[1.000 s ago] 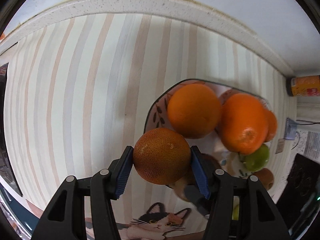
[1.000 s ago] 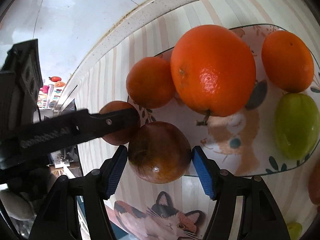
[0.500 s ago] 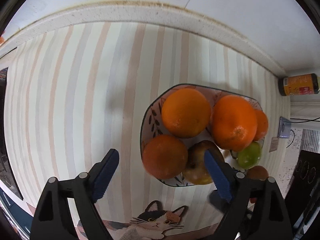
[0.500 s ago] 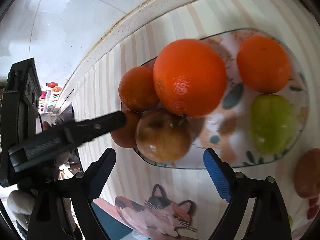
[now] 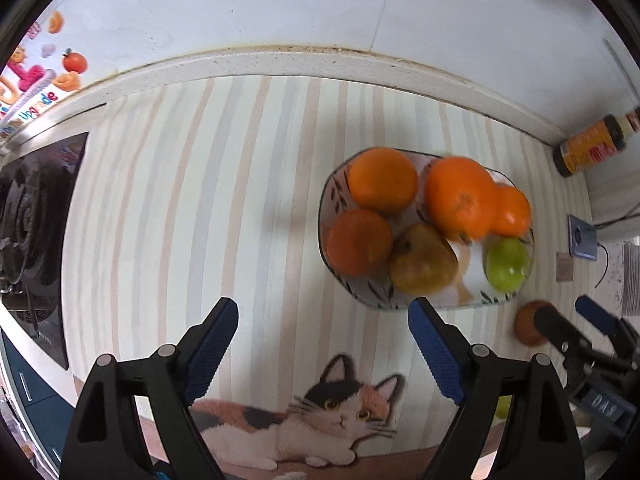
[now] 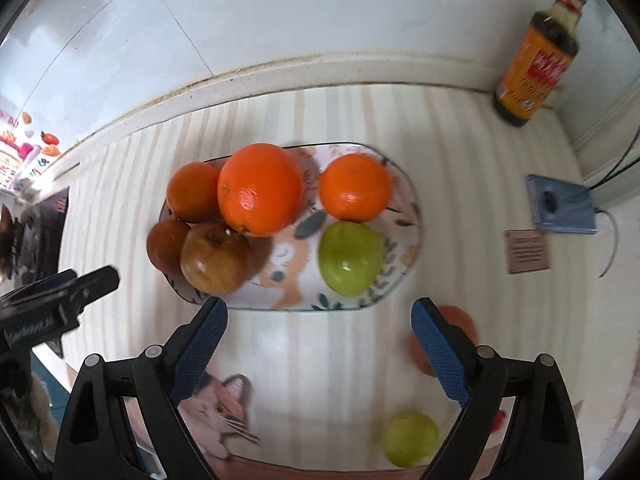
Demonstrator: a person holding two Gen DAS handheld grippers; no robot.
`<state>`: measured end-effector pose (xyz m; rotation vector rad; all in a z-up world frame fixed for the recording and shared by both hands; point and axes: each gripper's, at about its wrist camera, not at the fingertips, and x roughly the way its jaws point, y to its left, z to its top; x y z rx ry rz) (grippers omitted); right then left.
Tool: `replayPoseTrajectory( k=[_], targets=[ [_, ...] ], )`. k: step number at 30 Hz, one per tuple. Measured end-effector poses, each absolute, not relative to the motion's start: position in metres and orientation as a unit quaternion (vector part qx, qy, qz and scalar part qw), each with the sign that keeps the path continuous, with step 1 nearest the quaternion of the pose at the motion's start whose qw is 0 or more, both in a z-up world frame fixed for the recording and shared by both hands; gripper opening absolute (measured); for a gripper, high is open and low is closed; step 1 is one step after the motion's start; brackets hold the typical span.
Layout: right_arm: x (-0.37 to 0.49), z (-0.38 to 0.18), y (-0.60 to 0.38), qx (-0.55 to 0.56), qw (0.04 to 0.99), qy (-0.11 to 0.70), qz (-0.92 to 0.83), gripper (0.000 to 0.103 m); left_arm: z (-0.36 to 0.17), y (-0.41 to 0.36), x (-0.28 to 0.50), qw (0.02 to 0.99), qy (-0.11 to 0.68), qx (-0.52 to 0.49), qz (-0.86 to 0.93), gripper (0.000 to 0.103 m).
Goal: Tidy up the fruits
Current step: 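Withdraw both tools from the plate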
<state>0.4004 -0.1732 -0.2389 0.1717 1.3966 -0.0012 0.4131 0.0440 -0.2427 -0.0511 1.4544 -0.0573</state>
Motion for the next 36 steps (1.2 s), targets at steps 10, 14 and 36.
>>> replayPoseTrajectory(
  k=[10,14,36],
  targets=[
    [0.353,-0.176,-0.178,0.059,0.799,0.599,0.008,0.095,-0.178,0.022,0.359,0.795,0.606,-0.004,-0.038,0.087],
    [0.331,-0.148,-0.178,0.058,0.81,0.583,0.013,0.095,-0.156,0.015,0.342,0.804,0.592,-0.002,-0.046,0.087],
    [0.254,-0.064,-0.187,0.074,0.844,0.531,0.022,0.095,-0.088,0.001,0.274,0.837,0.543,0.0,-0.07,0.087]
  ],
)
